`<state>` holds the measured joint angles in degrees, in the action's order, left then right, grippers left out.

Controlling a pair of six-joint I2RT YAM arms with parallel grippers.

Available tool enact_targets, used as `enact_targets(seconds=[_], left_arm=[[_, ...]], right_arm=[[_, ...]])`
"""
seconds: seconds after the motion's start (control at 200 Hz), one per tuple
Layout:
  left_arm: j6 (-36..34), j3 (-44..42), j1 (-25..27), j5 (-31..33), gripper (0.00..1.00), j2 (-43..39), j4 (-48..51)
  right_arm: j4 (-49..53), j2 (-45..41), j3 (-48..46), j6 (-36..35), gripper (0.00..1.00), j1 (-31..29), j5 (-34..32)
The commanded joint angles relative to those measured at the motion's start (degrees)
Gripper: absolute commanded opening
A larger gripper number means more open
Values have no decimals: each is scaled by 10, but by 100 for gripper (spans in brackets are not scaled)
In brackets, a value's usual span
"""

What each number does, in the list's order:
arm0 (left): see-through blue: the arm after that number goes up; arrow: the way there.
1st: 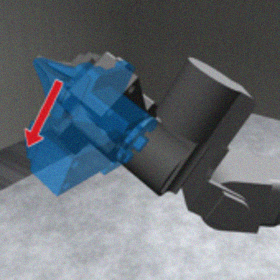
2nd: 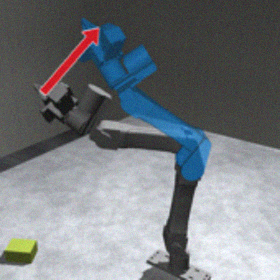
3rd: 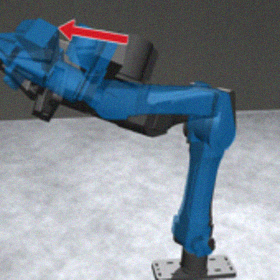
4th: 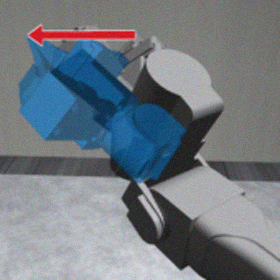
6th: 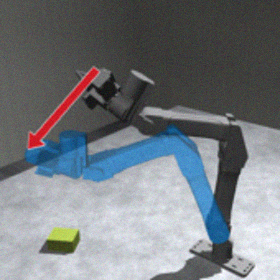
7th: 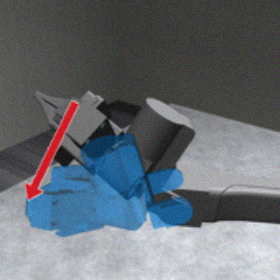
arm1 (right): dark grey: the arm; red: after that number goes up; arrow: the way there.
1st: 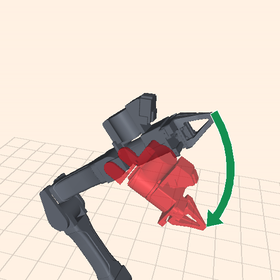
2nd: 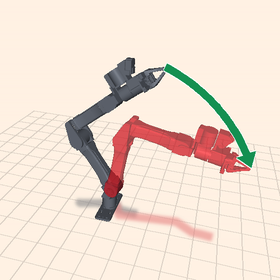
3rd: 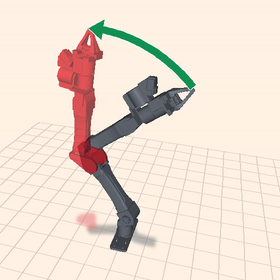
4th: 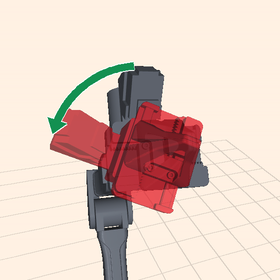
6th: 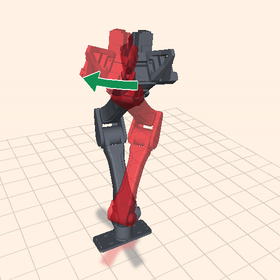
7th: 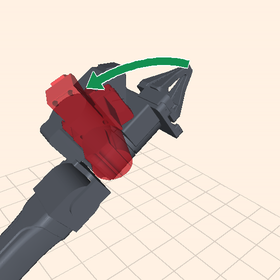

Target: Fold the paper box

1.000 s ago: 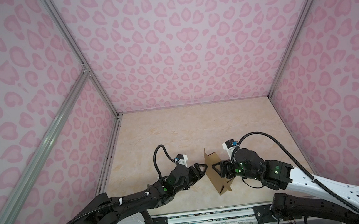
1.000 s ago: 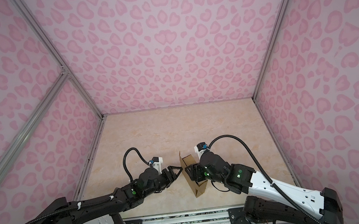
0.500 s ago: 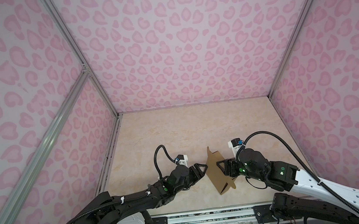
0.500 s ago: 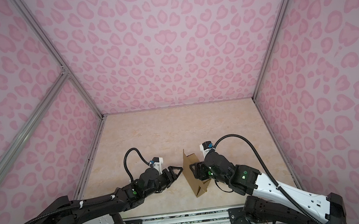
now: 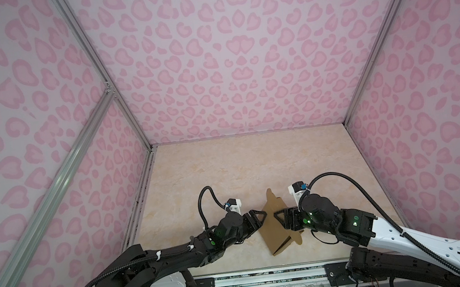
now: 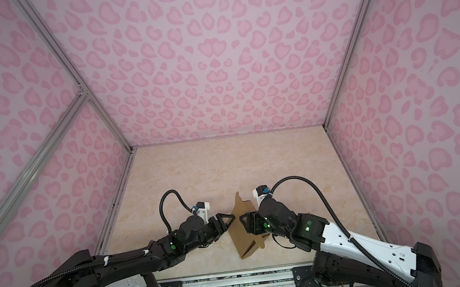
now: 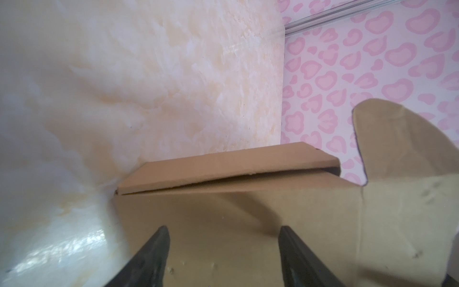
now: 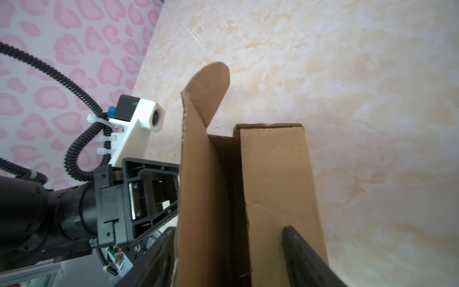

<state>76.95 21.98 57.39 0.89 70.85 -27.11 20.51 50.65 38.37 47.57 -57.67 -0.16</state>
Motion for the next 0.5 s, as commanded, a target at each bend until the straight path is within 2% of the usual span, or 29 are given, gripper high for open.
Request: enact_targets(seconds=[0.0, 0.29, 0.495], left_arm=[[4, -2, 0, 3, 72, 1, -27], [1, -15, 0, 15, 72, -18, -14], [0, -16, 0, 14, 72, -18, -12]], right_arm=[[-32, 5, -8, 20, 69, -6, 5], [-39, -22, -72, 47, 68, 5, -19], [-55, -20, -108, 55, 68, 19, -12]])
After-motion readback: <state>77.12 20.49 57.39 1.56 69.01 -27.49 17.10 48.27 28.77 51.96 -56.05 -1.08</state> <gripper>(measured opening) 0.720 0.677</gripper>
